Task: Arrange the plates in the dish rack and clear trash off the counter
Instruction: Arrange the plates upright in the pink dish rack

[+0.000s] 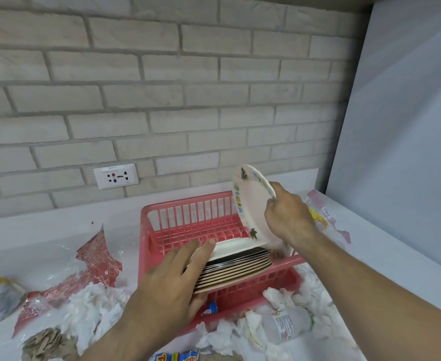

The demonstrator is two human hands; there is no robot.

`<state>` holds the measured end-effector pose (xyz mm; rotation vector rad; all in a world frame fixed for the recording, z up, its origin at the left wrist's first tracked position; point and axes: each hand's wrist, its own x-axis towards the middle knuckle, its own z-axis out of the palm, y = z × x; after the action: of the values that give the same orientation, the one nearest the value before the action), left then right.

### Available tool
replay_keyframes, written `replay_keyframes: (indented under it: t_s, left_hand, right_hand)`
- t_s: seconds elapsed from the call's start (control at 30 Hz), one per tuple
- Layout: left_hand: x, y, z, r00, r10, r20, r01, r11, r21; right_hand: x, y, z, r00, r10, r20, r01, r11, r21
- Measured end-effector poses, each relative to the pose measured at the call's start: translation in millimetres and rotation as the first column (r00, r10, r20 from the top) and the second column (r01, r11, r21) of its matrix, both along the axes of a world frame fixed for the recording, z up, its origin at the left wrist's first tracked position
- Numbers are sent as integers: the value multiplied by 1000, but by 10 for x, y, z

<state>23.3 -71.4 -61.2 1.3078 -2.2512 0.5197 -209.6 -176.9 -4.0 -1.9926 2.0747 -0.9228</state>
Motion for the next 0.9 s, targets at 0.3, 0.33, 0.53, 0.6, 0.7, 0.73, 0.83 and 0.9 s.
replay_keyframes:
  t_s: [0.3,0.33,0.53,0.6,0.7,0.73,0.83,0.9]
  left_hand:
    - [145,75,-269,983,-29,-184,-24,959,-281]
    - [119,84,-275,984,-34,-177,-18,958,-285]
    - [72,43,-320,986,26,-164,-56,981,-184]
    - [49,29,-303,984,24,-178,-49,989,-139]
    - [0,-1,-237,984,22,-175,-32,998,-57]
    - [-15,-7,-214,986,21,-167,-26,999,-29]
    - [-73,-23,-123,987,2,-160,2,1000,20]
    - [-110,-31,-91,986,-16,-166,23,999,42]
  right_hand:
    - [-240,-106,-4,987,-107,117,88,984,153]
    - [-253,-98,3,985,-109,133,85,981,177]
    - [-242,93,192,999,-43,-28,42,999,-16]
    - [-153,231,293,985,154,-82,-169,960,-223]
    - [111,474,410,828,556,-69,-558,830,-9]
    - [193,529,401,777,629,-20,-624,774,112]
    - [313,495,260,716,698,-10,-683,702,201]
    - [317,423,177,708,705,-50,-686,702,188]
